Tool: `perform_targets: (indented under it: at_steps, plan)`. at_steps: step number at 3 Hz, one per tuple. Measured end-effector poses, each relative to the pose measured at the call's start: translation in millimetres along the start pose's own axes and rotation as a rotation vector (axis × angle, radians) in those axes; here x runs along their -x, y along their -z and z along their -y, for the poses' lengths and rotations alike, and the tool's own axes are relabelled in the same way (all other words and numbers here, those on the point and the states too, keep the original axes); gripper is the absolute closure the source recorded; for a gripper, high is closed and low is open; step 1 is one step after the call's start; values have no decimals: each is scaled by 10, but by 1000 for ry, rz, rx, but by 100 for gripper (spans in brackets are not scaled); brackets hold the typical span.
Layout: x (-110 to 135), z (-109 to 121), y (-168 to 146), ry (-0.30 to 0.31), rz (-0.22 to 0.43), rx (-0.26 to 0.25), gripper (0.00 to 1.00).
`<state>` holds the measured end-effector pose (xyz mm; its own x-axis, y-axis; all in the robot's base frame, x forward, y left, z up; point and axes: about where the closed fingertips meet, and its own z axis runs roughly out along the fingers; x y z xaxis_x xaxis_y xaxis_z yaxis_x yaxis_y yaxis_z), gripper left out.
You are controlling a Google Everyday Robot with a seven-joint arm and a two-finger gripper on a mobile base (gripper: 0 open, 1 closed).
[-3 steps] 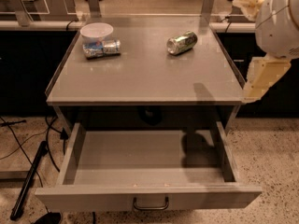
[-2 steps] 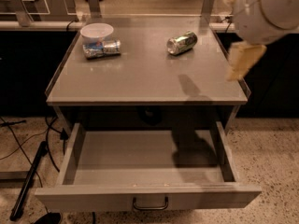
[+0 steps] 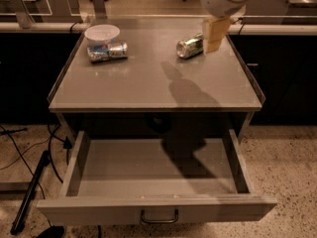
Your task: Place green can into top drawer
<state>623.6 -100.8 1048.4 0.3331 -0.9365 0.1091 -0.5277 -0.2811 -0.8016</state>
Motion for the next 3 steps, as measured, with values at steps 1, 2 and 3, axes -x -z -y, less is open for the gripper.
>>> perform_targets:
  at_steps: [1,2,3]
  plan:
    - [163,404,-431,65,-12,-2,0]
    - [137,637,-1048,85,-88,68,0]
    - [437,821,-1171,114,-69,66,0]
